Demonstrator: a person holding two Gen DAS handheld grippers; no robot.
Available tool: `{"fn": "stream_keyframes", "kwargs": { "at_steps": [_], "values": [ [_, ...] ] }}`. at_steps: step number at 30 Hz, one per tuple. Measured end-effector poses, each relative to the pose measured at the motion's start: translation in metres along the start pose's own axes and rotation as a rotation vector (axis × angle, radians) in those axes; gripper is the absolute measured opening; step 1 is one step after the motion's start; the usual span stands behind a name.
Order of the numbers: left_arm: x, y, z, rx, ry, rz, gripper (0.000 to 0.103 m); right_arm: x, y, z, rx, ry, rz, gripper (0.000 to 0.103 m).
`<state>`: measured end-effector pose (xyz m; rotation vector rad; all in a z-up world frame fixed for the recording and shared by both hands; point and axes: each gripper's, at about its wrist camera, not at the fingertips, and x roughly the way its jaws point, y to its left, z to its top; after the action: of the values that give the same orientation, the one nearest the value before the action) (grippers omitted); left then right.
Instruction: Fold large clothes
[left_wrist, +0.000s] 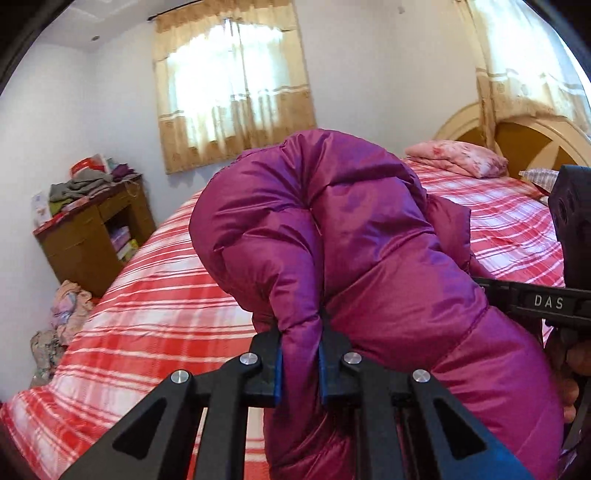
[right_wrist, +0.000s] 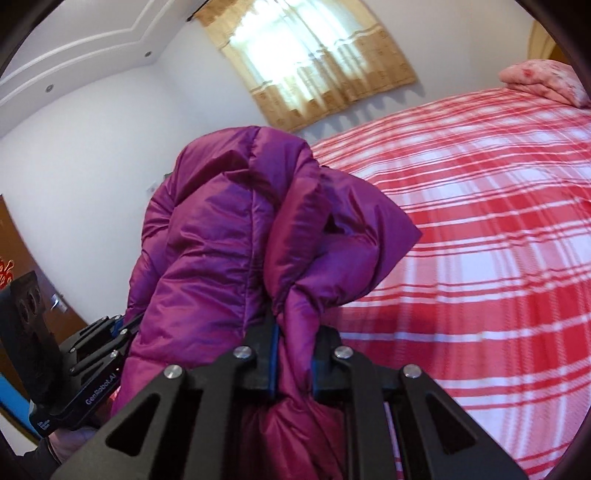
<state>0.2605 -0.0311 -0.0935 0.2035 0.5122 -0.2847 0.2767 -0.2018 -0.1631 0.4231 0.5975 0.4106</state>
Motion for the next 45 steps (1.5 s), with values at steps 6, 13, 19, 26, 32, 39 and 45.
{"fn": "stream_keyframes", "kwargs": {
  "at_steps": [6,13,19,26,32,39,45],
  "values": [
    [-0.007,0.044,-0.020,-0.048,0.020,0.052,0.013,0.036,0.037,0.004,-0.064,0.044,0.042,0.016],
    [-0.011,0.084,-0.038,-0.093,0.039,0.092,0.013,0.072,0.061,0.007,-0.110,0.094,0.070,0.016],
    [-0.004,0.103,-0.055,-0.123,0.070,0.107,0.013,0.101,0.063,0.005,-0.123,0.143,0.070,0.016],
    [0.013,0.113,-0.074,-0.137,0.113,0.118,0.013,0.121,0.064,-0.005,-0.125,0.197,0.046,0.016],
    [0.022,0.120,-0.084,-0.136,0.125,0.123,0.013,0.132,0.060,-0.013,-0.117,0.228,0.025,0.016],
    [0.024,0.123,-0.091,-0.126,0.125,0.132,0.014,0.136,0.064,-0.019,-0.125,0.241,0.017,0.016],
    [0.028,0.125,-0.095,-0.123,0.136,0.162,0.029,0.140,0.068,-0.021,-0.137,0.244,0.009,0.016]
  ]
}}
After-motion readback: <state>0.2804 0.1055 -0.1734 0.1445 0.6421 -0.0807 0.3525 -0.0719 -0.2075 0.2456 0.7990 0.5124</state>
